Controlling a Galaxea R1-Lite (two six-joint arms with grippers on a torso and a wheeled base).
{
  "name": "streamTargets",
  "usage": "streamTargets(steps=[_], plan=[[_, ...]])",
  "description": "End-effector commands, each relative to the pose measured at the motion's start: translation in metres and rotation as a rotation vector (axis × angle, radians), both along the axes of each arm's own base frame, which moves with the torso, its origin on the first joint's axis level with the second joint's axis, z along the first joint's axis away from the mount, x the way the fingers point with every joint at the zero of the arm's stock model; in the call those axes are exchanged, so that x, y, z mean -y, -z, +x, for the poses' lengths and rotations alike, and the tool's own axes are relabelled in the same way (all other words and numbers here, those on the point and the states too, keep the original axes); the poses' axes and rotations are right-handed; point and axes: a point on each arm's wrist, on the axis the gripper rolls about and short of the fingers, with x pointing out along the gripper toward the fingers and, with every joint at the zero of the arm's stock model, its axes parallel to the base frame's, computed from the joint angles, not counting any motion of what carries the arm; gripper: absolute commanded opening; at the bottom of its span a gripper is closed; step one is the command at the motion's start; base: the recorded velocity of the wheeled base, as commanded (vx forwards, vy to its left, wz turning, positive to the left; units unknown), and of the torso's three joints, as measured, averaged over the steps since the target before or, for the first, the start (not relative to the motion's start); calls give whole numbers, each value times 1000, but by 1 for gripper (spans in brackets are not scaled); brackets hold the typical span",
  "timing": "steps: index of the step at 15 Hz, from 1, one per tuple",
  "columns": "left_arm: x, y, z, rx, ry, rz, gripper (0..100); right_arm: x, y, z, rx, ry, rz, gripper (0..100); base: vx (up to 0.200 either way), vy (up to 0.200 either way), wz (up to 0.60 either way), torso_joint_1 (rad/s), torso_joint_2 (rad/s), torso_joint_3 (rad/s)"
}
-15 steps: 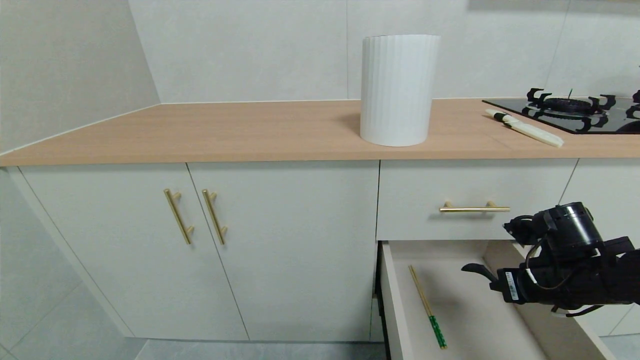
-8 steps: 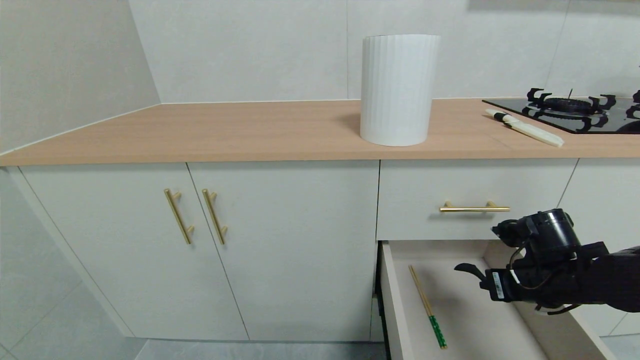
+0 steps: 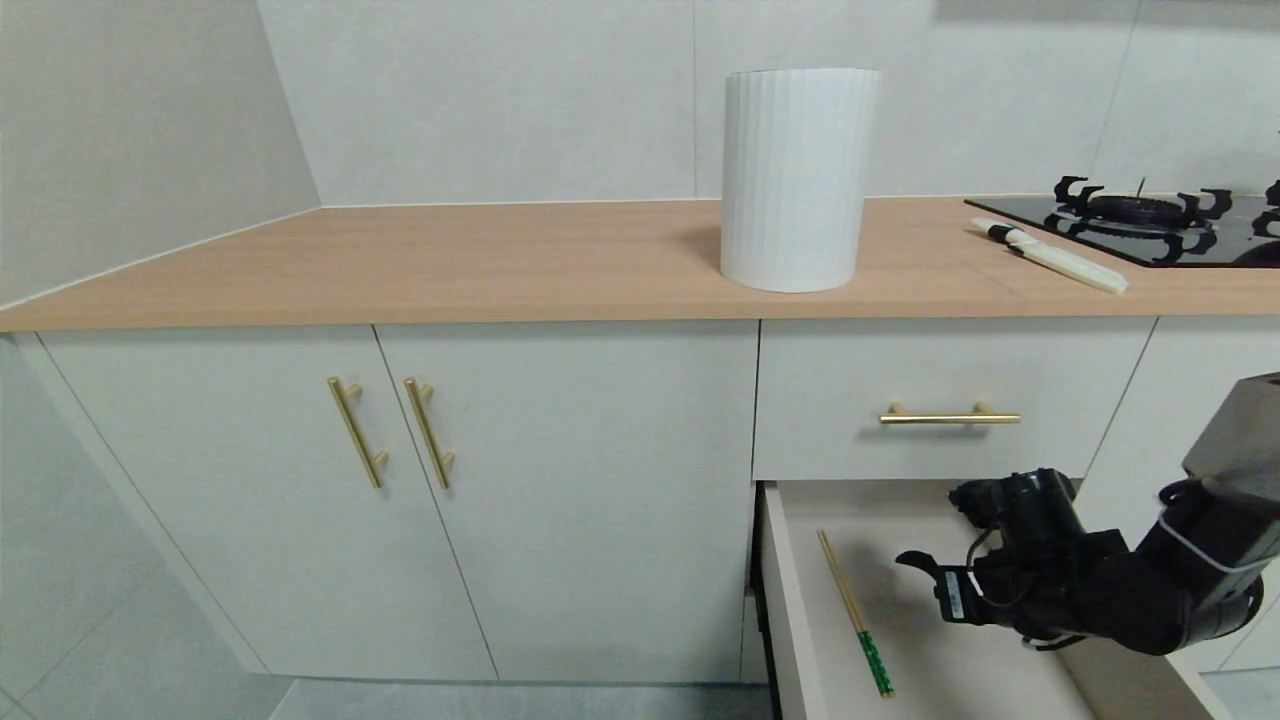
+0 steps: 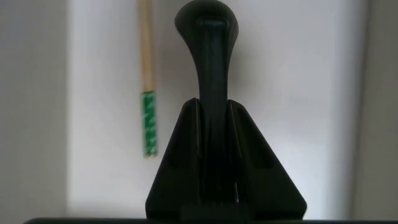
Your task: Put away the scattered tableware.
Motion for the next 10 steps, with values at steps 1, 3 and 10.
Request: streamTargets(steps=[1, 3, 10], plan=[[0, 0, 0, 0, -1, 0, 100, -4, 29, -1, -76, -7, -26, 0, 0, 0, 0, 0, 0, 0], [0, 0, 0, 0, -1, 0, 100, -6, 38, 2, -62, 5, -45, 0, 0, 0, 0, 0, 0, 0], [0, 0, 0, 0, -1, 0, 100, -11, 62, 9, -19, 28, -99, 0, 0, 0, 0, 0, 0, 0]])
